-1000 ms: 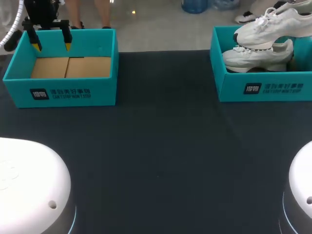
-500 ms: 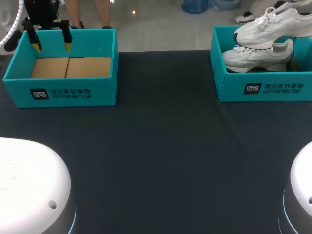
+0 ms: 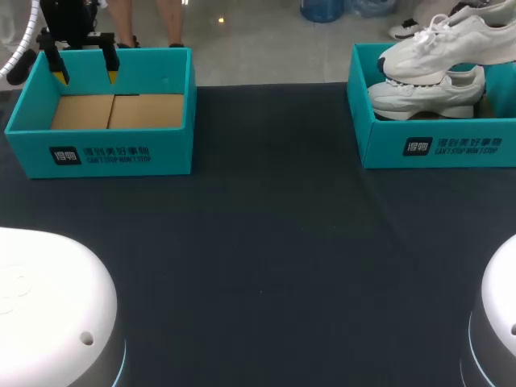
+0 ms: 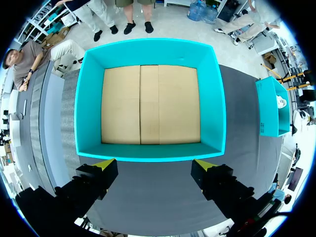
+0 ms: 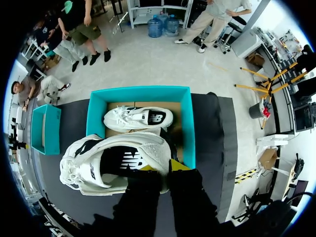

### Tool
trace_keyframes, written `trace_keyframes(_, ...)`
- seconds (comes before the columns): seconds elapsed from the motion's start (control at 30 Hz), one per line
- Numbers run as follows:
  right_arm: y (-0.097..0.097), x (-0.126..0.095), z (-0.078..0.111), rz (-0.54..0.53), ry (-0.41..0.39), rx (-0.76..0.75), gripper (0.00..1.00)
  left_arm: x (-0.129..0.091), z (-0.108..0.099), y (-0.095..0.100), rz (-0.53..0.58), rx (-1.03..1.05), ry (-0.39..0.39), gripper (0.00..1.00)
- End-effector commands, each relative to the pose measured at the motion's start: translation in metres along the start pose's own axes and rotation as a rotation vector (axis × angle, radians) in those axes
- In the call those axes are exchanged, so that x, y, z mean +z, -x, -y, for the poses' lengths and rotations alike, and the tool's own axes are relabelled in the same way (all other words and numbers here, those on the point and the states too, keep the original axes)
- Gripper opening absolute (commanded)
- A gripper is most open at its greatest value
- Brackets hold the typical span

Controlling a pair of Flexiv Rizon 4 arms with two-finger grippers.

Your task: Take the shoe out of the shoebox, open the shoe tongue, remove and reinsert the insole, then place the shoe into the shoebox

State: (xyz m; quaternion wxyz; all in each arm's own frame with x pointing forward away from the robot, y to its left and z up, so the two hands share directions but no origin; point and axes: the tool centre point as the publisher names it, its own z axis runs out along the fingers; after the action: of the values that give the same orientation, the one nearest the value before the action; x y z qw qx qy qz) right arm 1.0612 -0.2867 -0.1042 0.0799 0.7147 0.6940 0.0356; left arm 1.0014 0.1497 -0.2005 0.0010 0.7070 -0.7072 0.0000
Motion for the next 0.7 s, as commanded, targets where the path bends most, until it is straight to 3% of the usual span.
trace_keyframes(0.03, -0.028, -0.005, 0.042, 0.005, 0.042, -0.009, 0.0, 0.0, 0.0, 0.0, 0.001, 0.0, 0.0, 1.0)
trace_keyframes(0.17, -0.058, -0.006, 0.077, -0.03, 0.053, 0.019, 0.0, 0.0, 0.0, 0.0, 0.001, 0.0, 0.0, 1.0)
trace_keyframes(0.33, -0.095, -0.022, 0.124, -0.017, 0.064, 0.071, 0.0, 0.0, 0.0, 0.0, 0.001, 0.0, 0.0, 1.0)
trace_keyframes(0.53, -0.141, -0.016, 0.152, -0.016, 0.05, 0.06, 0.0, 0.0, 0.0, 0.0, 0.001, 0.0, 0.0, 1.0)
trace_keyframes(0.7, -0.164, -0.006, 0.174, -0.036, 0.047, 0.074, 0.0, 0.0, 0.0, 0.0, 0.001, 0.0, 0.0, 1.0)
